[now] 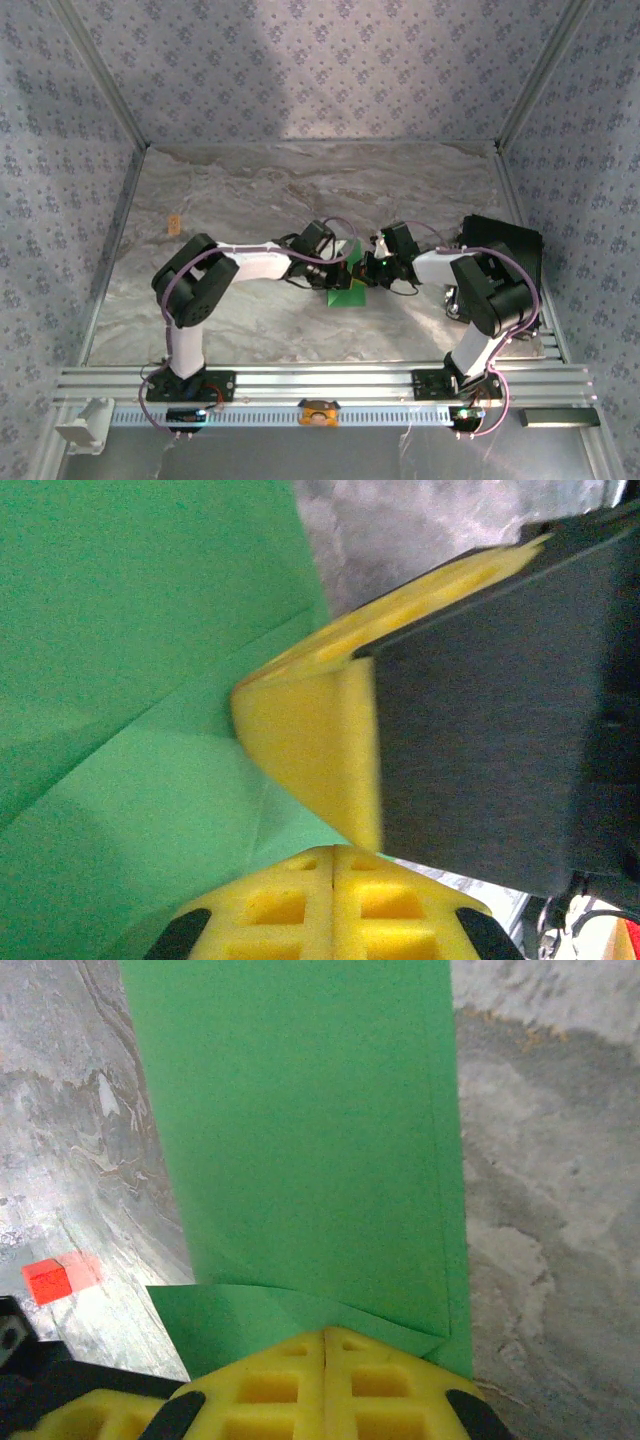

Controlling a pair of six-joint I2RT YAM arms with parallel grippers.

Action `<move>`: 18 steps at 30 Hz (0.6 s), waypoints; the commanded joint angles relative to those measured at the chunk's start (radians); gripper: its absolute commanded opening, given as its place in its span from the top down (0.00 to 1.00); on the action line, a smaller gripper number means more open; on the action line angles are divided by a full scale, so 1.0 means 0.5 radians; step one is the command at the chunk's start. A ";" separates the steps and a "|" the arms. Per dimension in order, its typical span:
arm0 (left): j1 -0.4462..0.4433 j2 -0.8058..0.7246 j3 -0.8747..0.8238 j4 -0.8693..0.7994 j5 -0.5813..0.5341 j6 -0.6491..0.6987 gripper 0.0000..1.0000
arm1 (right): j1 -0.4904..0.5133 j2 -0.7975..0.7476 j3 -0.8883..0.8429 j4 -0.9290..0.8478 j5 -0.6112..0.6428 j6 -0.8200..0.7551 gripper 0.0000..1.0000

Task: Fold a paper plane with a square sheet of paper (pick it up from the middle)
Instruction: Fold the triangle a second time at the center of the table.

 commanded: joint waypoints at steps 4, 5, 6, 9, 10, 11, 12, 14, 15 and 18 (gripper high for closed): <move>-0.004 0.036 -0.032 -0.067 -0.064 0.019 0.97 | -0.018 0.030 -0.069 -0.112 0.116 0.000 1.00; -0.004 0.047 -0.043 -0.068 -0.062 0.022 0.97 | -0.018 0.030 -0.071 -0.111 0.119 0.000 1.00; -0.003 0.055 -0.063 -0.064 -0.060 0.023 0.97 | -0.019 0.029 -0.070 -0.110 0.113 0.002 1.00; 0.002 0.060 -0.135 0.002 -0.050 0.006 0.97 | -0.018 0.030 -0.073 -0.110 0.115 -0.003 1.00; 0.005 0.063 -0.151 0.020 -0.042 0.002 0.97 | -0.018 0.031 -0.072 -0.112 0.113 -0.003 1.00; 0.008 0.063 -0.167 0.036 -0.032 -0.002 0.97 | -0.018 0.032 -0.070 -0.113 0.118 0.000 1.00; 0.011 0.058 -0.176 0.045 -0.023 0.001 0.97 | -0.018 0.031 -0.072 -0.112 0.117 -0.002 1.00; 0.015 0.046 -0.202 0.062 -0.028 0.001 0.96 | -0.019 0.030 -0.077 -0.113 0.119 0.000 1.00; 0.014 0.036 -0.209 0.071 -0.017 0.008 0.96 | -0.021 0.026 -0.075 -0.115 0.122 -0.004 1.00; 0.014 -0.005 -0.215 0.057 -0.015 0.023 0.95 | -0.024 0.030 -0.078 -0.119 0.131 -0.005 1.00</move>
